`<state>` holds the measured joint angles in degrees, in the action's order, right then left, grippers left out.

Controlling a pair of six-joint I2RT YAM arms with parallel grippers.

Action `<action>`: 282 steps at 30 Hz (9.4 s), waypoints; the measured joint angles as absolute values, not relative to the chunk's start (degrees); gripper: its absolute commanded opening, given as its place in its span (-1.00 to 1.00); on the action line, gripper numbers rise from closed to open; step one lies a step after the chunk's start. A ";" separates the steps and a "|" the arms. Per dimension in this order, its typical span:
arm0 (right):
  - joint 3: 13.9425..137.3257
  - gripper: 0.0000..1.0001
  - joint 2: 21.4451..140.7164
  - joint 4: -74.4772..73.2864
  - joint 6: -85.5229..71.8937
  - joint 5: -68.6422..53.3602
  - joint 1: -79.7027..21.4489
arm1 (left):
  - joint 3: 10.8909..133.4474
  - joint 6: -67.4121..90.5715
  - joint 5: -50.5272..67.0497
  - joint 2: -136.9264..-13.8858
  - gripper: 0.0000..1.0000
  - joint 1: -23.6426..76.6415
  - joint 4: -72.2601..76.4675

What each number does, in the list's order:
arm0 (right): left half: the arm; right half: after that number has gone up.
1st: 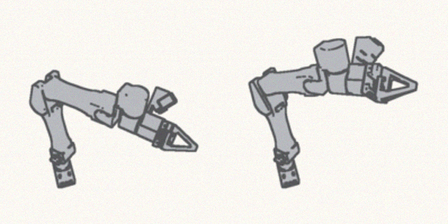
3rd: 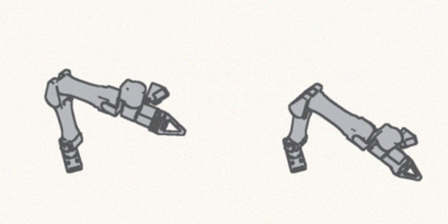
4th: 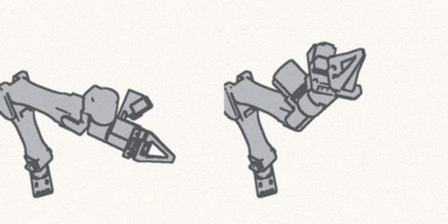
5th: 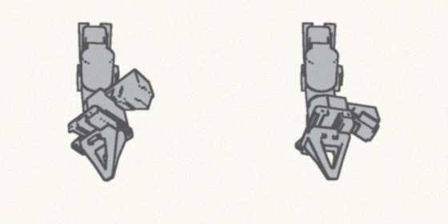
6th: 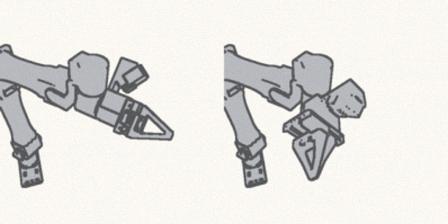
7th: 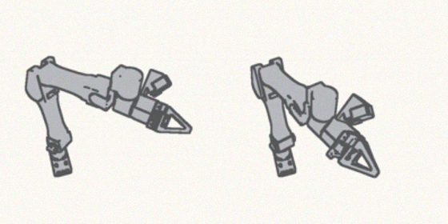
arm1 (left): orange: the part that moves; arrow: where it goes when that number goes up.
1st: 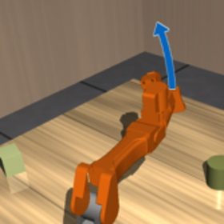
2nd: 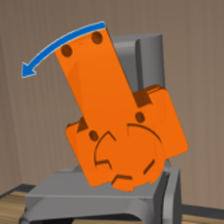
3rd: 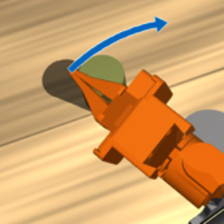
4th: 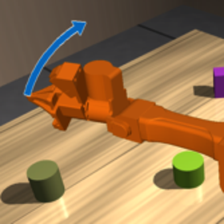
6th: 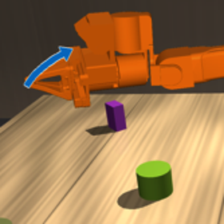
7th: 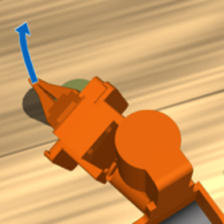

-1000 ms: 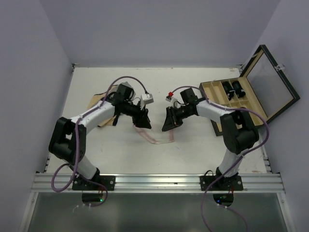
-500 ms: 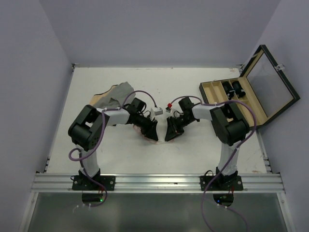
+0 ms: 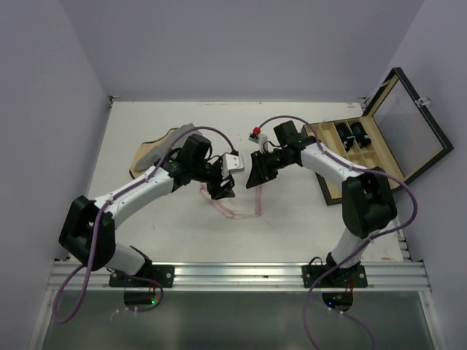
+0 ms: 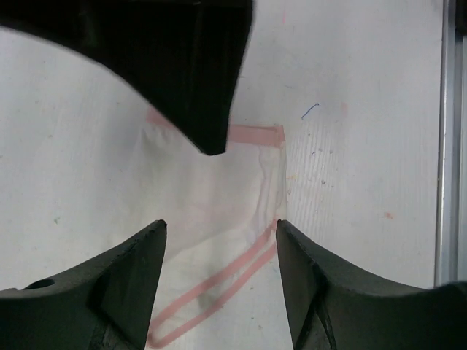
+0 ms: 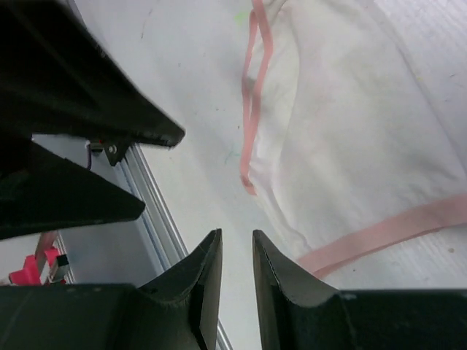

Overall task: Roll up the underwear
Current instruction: Fold the underwear

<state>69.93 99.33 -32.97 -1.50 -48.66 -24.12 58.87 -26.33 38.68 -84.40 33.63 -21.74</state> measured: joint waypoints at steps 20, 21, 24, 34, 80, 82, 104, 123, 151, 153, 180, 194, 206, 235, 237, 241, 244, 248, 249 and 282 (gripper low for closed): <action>72.84 -0.45 115.15 -25.67 -5.76 -46.00 -27.33 | 46.96 -50.61 13.37 -89.03 -0.01 54.19 -14.11; 72.60 -0.45 115.15 -25.63 -5.74 -46.00 -27.46 | 46.94 -50.68 12.93 -89.54 -0.03 54.19 -13.65; 72.36 -0.45 115.15 -25.67 -5.43 -45.93 -27.49 | 46.94 -51.16 11.88 -90.74 -0.07 54.19 -12.64; 72.36 -0.43 114.98 -26.15 -4.36 -44.05 -27.44 | 45.39 -52.12 9.87 -91.79 -0.06 54.78 -8.80; 64.97 -0.46 113.49 -29.85 2.26 -48.90 -32.58 | 53.21 -42.89 15.18 -92.27 -1.00 58.61 -24.18; 64.18 -0.45 112.71 -30.74 2.98 -48.73 -32.82 | 53.69 -42.37 16.73 -92.27 -1.00 58.39 -25.93; 85.32 -0.43 115.15 -38.02 6.02 -42.87 -31.79 | 56.69 -42.59 26.61 -93.93 -1.00 53.63 -34.06; 83.74 -0.42 124.81 -37.26 5.65 -48.82 -31.48 | 69.78 -43.27 31.24 -101.30 -1.00 48.14 -42.11; 80.53 -0.40 123.57 -38.35 8.93 -51.79 -31.59 | 71.05 -44.01 31.53 -105.54 -1.00 41.89 -38.22; 80.88 -0.39 123.57 -38.89 9.28 -51.55 -31.59 | 70.30 -44.03 31.53 -104.97 -1.00 41.89 -37.32; 96.75 -0.35 131.76 -46.46 9.91 -52.84 -31.59 | 67.57 -46.09 28.84 -101.54 -1.00 41.65 -32.45; 93.67 -0.38 132.05 -44.97 10.13 -55.16 -31.79 | 67.07 -45.80 27.66 -101.54 -1.00 41.82 -30.46; 92.97 -0.39 132.05 -43.66 10.17 -56.51 -31.77 | 58.35 -43.77 23.81 -98.04 -1.00 42.83 -21.02; 93.73 -0.39 134.65 -44.05 8.99 -61.12 -31.68 | 45.04 -43.03 2.57 -92.05 -1.00 52.45 0.08; 93.89 -0.38 134.74 -44.07 8.97 -61.17 -31.70 | 44.14 -43.03 1.69 -91.81 -1.00 52.64 1.06; 94.26 -0.38 134.74 -43.97 8.95 -61.06 -31.73 | 43.03 -42.98 0.58 -91.02 -1.00 52.80 2.31; 94.63 -0.38 134.76 -43.88 8.97 -60.86 -31.75 | 42.26 -43.05 -0.47 -90.83 -1.00 52.93 3.73; 95.02 -0.38 135.02 -43.83 8.93 -60.77 -31.75 | 41.08 -43.05 -1.80 -90.89 -1.00 53.21 6.07; 95.07 -0.36 135.06 -43.86 8.93 -60.75 -31.75 | 40.75 -43.07 -2.28 -90.96 -1.00 53.45 6.76; 92.86 -0.19 121.97 -49.17 6.68 -46.78 -22.11 | 50.94 -46.24 -11.05 -90.39 0.18 49.43 5.63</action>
